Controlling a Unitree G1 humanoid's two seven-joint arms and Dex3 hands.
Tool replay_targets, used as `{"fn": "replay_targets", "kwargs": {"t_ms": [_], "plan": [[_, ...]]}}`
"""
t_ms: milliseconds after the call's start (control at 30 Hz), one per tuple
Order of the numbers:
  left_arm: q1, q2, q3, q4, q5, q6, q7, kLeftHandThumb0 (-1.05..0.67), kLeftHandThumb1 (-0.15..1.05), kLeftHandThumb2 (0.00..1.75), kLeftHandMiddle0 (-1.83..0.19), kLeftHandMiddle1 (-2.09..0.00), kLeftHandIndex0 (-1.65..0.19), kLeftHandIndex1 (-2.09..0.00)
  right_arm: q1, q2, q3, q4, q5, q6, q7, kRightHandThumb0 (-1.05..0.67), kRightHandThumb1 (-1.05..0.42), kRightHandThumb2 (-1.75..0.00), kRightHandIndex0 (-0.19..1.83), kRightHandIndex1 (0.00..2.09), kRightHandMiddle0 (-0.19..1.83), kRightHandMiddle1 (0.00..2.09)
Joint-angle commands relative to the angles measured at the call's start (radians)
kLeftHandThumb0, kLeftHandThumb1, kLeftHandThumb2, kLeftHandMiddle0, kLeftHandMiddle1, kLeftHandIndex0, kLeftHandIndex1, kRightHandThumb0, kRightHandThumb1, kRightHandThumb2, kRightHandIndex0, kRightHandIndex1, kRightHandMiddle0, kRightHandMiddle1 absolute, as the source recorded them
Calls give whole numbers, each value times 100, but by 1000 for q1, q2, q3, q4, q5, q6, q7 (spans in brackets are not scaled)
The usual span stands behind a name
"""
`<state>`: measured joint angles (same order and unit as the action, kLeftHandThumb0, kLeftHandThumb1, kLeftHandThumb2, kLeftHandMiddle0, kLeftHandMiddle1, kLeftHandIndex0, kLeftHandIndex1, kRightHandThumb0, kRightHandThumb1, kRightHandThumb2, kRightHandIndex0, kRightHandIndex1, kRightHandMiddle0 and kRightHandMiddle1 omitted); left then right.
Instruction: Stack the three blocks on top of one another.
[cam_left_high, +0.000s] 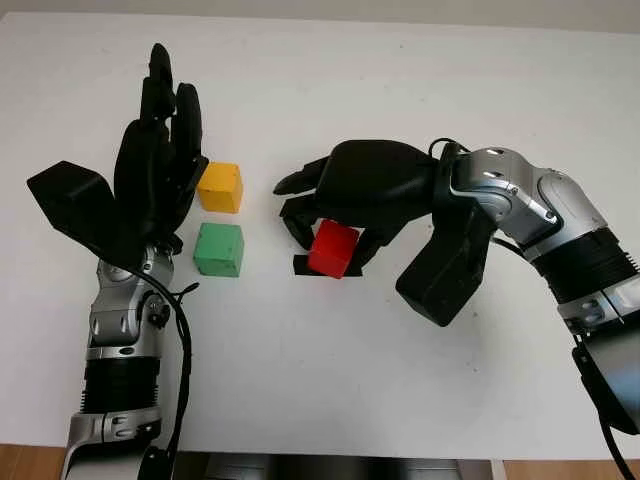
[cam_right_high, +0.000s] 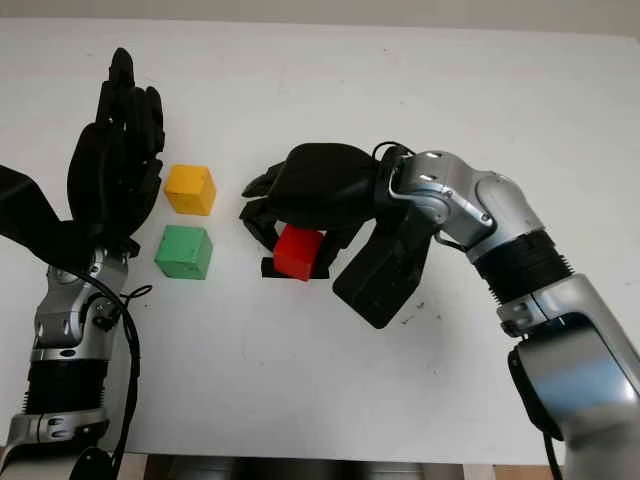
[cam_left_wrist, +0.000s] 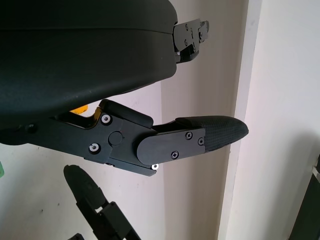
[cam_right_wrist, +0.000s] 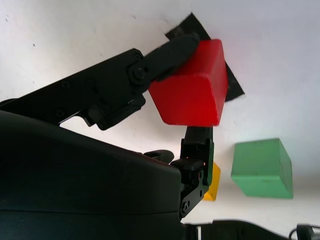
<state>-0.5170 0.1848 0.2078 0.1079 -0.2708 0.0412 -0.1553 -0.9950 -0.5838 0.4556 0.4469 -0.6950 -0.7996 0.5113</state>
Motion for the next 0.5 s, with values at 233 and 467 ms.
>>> {"fn": "replay_targets", "kwargs": {"t_ms": [233, 467], "plan": [[1, -2, -2, -6, 5, -4, 1, -72, 105, 54, 19, -1, 19, 0, 24, -10, -8, -18, 46, 18, 31, -78, -91, -5, -13, 1, -3, 18], [-3, -3, 1, -1, 1, -11, -1, -72, 105, 53, 19, 0, 19, 0, 33, -33, -7, -49, 48, 38, 67, -90, -91, -5, -19, 0, -19, 0]]}}
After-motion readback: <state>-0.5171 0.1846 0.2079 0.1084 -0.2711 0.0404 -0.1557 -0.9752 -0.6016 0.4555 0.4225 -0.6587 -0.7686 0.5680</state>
